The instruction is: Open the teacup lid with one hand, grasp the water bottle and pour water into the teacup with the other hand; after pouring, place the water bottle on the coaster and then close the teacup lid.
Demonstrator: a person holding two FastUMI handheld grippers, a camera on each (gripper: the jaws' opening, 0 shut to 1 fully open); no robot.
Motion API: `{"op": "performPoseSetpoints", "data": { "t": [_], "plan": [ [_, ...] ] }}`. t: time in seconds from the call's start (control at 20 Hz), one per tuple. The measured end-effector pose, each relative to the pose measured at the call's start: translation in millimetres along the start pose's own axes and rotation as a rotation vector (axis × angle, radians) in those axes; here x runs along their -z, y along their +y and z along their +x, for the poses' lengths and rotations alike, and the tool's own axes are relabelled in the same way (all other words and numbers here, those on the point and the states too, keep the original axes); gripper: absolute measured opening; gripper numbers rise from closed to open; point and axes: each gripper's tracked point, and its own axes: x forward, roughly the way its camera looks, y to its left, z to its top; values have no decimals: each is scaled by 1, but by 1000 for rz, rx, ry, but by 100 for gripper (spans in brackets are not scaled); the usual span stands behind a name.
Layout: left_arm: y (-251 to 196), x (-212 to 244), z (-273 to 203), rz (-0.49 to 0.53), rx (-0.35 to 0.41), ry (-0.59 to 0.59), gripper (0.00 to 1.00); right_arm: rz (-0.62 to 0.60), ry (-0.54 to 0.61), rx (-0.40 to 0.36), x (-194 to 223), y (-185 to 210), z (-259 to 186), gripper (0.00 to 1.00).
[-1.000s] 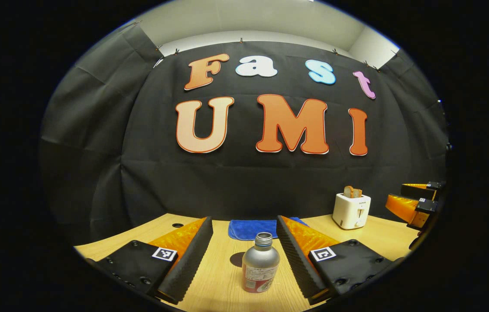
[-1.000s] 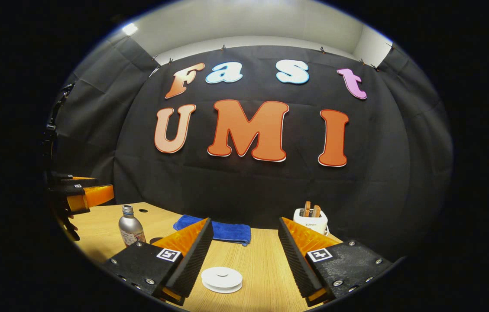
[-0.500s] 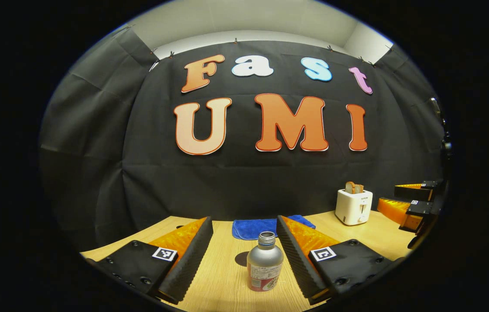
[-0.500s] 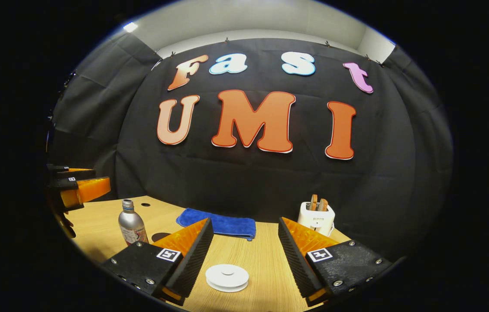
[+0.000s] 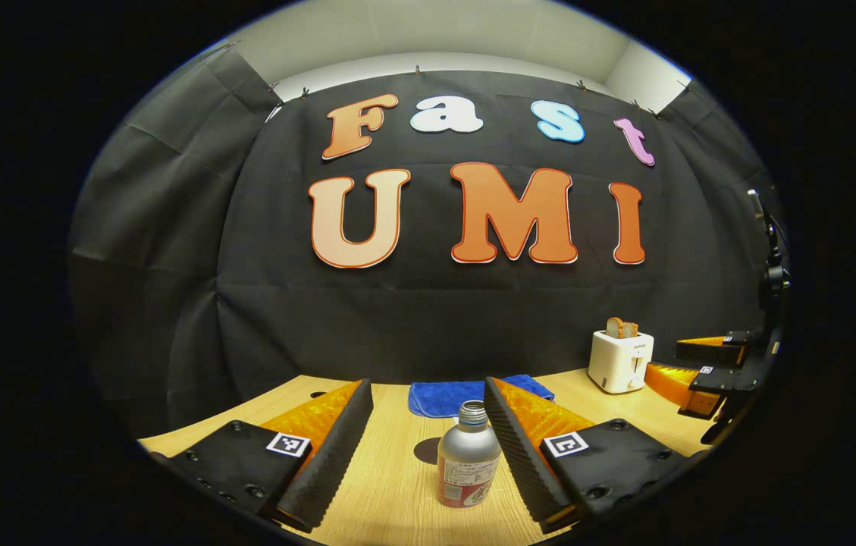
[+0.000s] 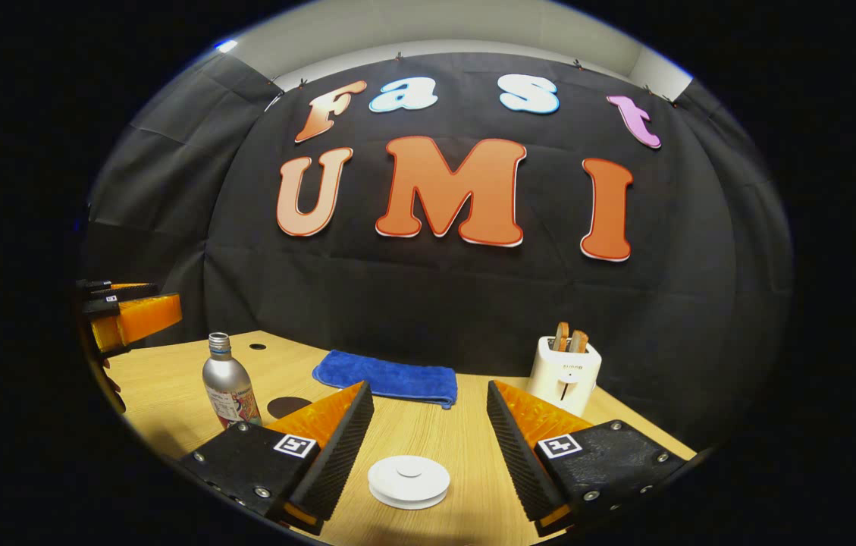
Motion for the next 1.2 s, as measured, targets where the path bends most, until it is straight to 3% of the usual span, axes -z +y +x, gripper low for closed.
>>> {"op": "performPoseSetpoints", "data": {
  "t": [0.35, 0.45, 0.65, 0.9, 1.0, 1.05, 1.1, 1.2],
  "plan": [
    [3, 5, -4, 10, -4, 16, 95, 27, 127, -18, 54, 8, 16, 91],
    [2, 7, -4, 15, -2, 18, 96, 34, 153, -28, 65, 11, 20, 85],
    [-3, 12, -3, 22, 6, 28, 95, 11, 191, -25, 86, 11, 31, 84],
    [-6, 18, -1, 37, 5, 42, 97, 34, 234, -53, 107, 17, 40, 75],
    [-6, 19, -1, 33, 4, 45, 95, 38, 245, -61, 111, 20, 44, 68],
    [-5, 18, -2, 33, 4, 45, 95, 41, 249, -66, 115, 22, 45, 59],
    [-5, 20, -1, 32, 4, 47, 95, 42, 254, -70, 117, 24, 46, 60],
    [-5, 22, -1, 32, 2, 52, 95, 31, 255, -85, 117, 27, 46, 53]
  ]
}}
